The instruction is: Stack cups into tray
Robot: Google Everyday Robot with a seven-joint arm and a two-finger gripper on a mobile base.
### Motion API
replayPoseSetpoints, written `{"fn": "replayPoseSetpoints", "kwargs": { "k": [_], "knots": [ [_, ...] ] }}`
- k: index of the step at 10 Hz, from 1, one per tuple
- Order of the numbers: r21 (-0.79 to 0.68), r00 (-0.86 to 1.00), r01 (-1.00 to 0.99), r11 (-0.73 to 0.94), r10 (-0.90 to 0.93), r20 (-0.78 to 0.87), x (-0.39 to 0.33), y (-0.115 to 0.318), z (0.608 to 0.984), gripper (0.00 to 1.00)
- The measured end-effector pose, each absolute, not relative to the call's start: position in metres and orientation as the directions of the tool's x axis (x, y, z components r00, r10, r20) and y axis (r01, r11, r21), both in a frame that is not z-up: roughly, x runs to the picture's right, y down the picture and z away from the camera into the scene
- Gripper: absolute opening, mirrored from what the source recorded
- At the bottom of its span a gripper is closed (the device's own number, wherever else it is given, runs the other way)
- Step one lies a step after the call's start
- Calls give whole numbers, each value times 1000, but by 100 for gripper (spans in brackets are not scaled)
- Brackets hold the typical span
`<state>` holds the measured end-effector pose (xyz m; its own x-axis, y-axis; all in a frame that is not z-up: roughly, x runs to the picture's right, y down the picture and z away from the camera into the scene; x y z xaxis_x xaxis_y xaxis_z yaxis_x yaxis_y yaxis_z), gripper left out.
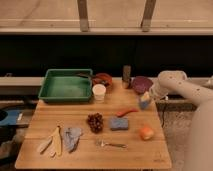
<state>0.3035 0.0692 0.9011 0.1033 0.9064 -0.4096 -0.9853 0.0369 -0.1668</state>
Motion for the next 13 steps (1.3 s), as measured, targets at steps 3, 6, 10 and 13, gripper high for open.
{"fn": "replayPoseSetpoints", "kwargs": {
  "k": [3,6,10,13],
  "knots": [
    [-175,114,-984,45,905,-410,303,77,899,27],
    [-197,128,-979,50,904,-407,299,81,890,1],
    [-224,165,-971,81,907,-387,296,72,855,0],
    [-242,227,-959,150,916,-330,287,45,805,0]
  ]
}}
